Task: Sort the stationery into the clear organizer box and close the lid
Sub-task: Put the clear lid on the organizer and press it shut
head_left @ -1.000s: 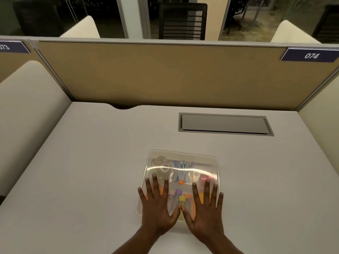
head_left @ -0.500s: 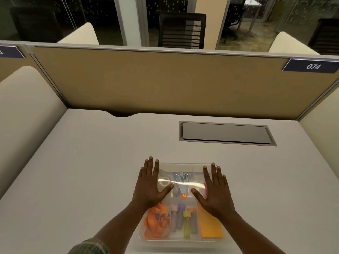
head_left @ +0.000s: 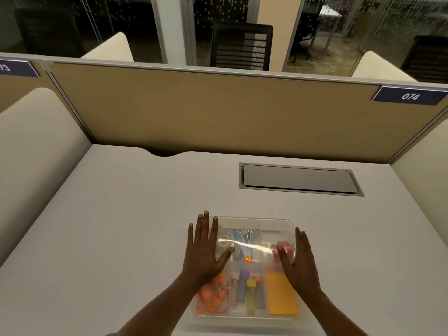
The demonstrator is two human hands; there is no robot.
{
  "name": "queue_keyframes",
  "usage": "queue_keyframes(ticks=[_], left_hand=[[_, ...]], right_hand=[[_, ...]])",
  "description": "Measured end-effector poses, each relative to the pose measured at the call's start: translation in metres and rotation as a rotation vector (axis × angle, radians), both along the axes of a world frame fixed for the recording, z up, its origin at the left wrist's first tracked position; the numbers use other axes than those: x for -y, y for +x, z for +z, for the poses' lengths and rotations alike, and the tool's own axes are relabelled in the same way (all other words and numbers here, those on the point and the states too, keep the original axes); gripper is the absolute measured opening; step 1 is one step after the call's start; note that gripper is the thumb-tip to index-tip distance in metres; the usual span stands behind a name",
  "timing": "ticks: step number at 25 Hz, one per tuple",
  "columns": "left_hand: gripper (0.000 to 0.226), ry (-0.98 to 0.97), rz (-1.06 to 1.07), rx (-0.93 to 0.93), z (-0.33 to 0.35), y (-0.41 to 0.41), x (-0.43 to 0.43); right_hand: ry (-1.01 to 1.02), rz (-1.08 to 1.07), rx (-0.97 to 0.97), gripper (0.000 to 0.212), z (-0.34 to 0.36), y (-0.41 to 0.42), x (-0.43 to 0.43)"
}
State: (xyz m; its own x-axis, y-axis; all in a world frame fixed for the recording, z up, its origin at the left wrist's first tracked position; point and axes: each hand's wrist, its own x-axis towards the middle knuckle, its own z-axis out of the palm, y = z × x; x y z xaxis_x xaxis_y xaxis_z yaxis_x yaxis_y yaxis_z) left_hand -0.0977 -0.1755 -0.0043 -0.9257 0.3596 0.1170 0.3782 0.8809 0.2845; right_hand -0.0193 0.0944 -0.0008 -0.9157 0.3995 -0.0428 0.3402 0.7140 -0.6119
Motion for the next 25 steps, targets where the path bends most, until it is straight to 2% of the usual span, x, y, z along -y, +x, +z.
queue_keyframes(ticks=[6, 11, 16, 25], left_hand=[[0.093, 0.038, -0.001, 0.049, -0.009, 0.082, -0.009], [0.092, -0.020, -0.039, 0.043, -0.001, 0.062, 0.026], [0.095, -0.083, -0.001, 0.092, -0.008, 0.036, 0.098], [0.095, -0.166, 0.064, 0.098, 0.003, 0.011, 0.232]], right_hand=[[-0.033, -0.090, 0.048, 0.075, -0.006, 0.048, 0.017], [-0.045, -0.064, 0.092, 0.076, 0.002, 0.040, 0.048], [-0.043, 0.028, 0.122, 0.080, 0.008, 0.015, 0.117], [0.013, 0.274, 0.322, 0.088, 0.017, -0.021, 0.232]])
